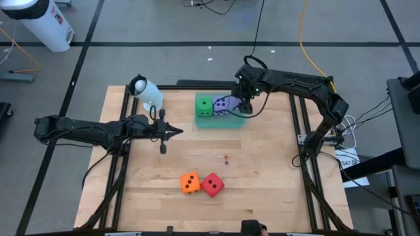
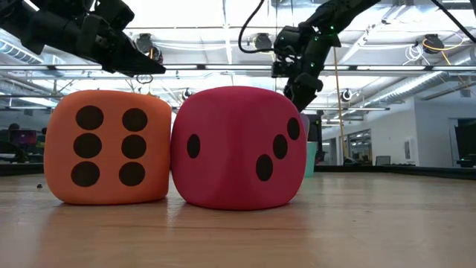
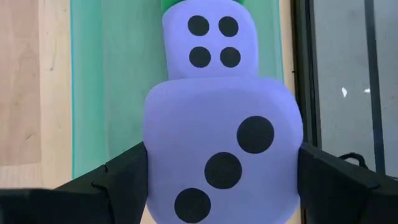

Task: Pick & Place Dice
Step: Put the large purple dice into the blue bin

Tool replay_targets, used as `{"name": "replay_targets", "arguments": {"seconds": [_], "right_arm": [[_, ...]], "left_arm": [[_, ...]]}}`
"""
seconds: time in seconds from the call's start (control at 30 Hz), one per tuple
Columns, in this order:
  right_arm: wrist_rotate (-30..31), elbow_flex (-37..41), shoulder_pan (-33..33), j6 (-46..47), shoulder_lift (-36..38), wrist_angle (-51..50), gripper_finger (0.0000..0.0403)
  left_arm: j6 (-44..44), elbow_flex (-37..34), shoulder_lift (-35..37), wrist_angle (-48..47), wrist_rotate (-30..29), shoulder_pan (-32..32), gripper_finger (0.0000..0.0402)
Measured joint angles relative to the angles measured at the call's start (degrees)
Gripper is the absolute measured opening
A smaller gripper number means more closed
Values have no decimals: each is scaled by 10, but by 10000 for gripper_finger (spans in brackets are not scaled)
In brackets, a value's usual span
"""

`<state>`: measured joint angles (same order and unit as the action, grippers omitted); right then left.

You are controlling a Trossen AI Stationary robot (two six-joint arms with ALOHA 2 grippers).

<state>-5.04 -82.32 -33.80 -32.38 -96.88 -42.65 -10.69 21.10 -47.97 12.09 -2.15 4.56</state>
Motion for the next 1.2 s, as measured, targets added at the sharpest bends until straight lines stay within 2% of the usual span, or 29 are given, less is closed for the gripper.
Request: {"name": "replay_targets", "arguments": {"seconds": [0.33, 0.53, 0.97, 1.07, 1.2], "right_arm": [[3, 57, 0, 0, -2, 18, 320], [3, 62, -6, -1, -5, 19, 320], [19, 61, -11, -14, -65, 35, 320], [36, 62, -10, -13, -64, 55, 333], [49, 62, -10, -18, -60, 62, 380]], "left_arm": [[0, 0, 0, 1, 0, 0, 21], [0, 0, 0, 2, -10, 0, 21], [-4, 0, 0, 2, -10, 0, 21], [-13, 0, 0, 1, -10, 0, 21], [-20, 0, 0, 1, -10, 0, 21]]}}
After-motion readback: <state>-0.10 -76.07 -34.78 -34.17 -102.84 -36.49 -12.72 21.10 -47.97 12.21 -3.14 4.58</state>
